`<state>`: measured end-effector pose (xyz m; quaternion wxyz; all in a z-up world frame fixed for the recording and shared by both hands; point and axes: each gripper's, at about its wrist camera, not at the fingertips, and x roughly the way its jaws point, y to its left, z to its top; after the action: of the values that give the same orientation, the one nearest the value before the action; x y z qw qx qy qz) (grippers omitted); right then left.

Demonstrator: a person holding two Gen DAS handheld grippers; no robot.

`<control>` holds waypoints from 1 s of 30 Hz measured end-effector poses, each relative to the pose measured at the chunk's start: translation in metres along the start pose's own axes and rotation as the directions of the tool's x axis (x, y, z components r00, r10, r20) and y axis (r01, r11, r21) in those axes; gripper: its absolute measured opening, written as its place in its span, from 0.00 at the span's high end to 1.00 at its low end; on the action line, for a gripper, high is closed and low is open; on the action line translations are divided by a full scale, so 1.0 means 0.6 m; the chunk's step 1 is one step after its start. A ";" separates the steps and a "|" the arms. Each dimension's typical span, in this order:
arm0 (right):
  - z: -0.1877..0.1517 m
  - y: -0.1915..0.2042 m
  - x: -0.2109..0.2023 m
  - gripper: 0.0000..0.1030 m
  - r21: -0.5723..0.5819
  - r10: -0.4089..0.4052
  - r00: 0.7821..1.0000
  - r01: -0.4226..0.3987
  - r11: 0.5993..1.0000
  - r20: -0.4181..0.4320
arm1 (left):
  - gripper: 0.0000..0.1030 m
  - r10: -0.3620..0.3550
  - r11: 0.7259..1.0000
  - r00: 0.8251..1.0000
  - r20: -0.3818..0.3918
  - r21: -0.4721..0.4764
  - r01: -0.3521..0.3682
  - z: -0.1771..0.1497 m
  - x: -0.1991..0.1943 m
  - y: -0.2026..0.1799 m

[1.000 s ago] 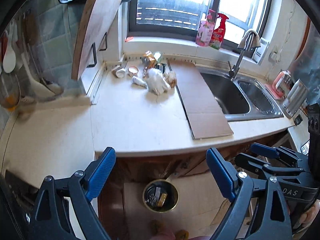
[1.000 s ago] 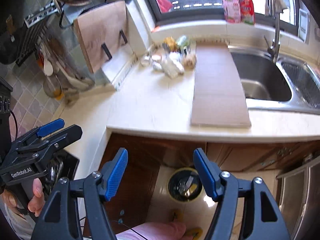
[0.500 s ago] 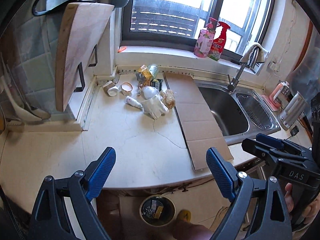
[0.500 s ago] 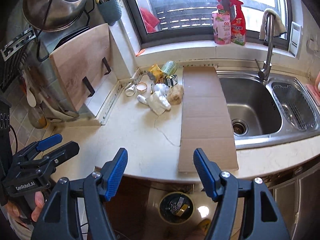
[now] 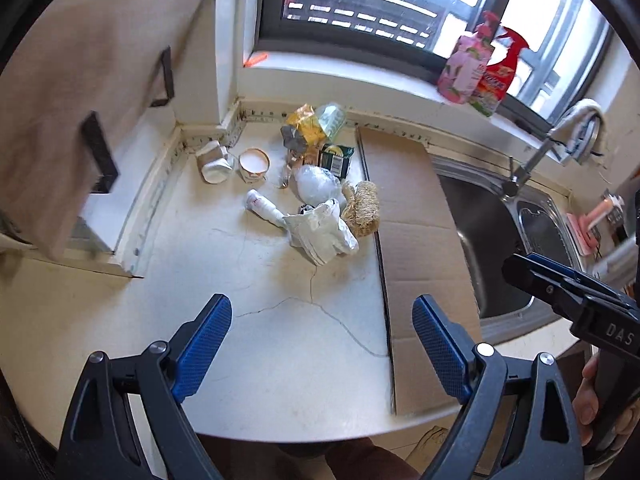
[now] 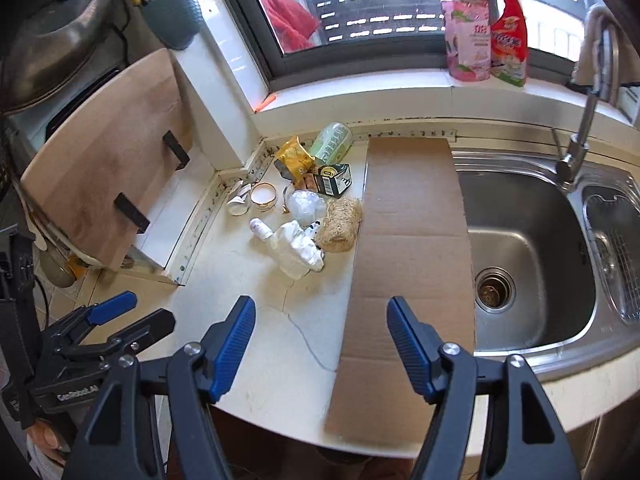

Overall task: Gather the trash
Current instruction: 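Grasp the white plastic bag with the left tool while the right tool grasps the loofah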

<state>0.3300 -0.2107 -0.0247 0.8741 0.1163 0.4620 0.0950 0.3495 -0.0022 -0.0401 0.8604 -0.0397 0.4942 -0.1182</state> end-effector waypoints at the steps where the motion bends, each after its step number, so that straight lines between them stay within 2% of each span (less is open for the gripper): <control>1: 0.014 -0.009 0.014 0.33 -0.001 0.007 1.000 -0.007 1.000 -0.014 | 0.12 0.004 1.000 1.000 -0.021 -0.013 -0.004 0.013 0.026 -0.005; 8: 0.080 -0.077 0.116 0.33 0.022 0.054 0.992 -0.052 0.998 -0.111 | 0.12 0.016 0.989 0.993 -0.114 -0.144 -0.033 0.080 0.177 -0.015; 14: 0.113 -0.118 0.208 0.33 0.059 0.113 0.972 -0.103 0.993 -0.206 | 0.12 0.066 0.970 0.986 -0.153 -0.222 -0.100 0.109 0.270 -0.009; 16: 0.121 -0.120 0.231 0.33 0.057 0.128 0.965 -0.118 0.991 -0.229 | 0.18 0.076 0.963 0.984 -0.160 -0.245 -0.114 0.114 0.291 -0.004; 21: 0.139 -0.117 0.279 0.33 0.059 0.159 0.951 -0.148 0.987 -0.264 | 0.45 0.051 0.946 0.983 -0.174 -0.308 -0.104 0.114 0.326 0.012; 25: 0.148 -0.109 0.311 0.33 0.075 0.183 0.940 -0.169 0.983 -0.287 | 0.57 0.032 0.937 0.990 -0.140 -0.340 -0.079 0.108 0.328 0.024; 30: 0.151 -0.095 0.358 0.33 0.088 0.200 0.923 -0.181 0.980 -0.329 | 0.61 0.033 0.934 0.994 -0.108 -0.350 -0.069 0.099 0.311 0.038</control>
<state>0.5276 -0.2170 -0.1605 0.7655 0.1673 0.5932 0.1849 0.4946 -0.0280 -0.1709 0.8161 -0.1745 0.5509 -0.0072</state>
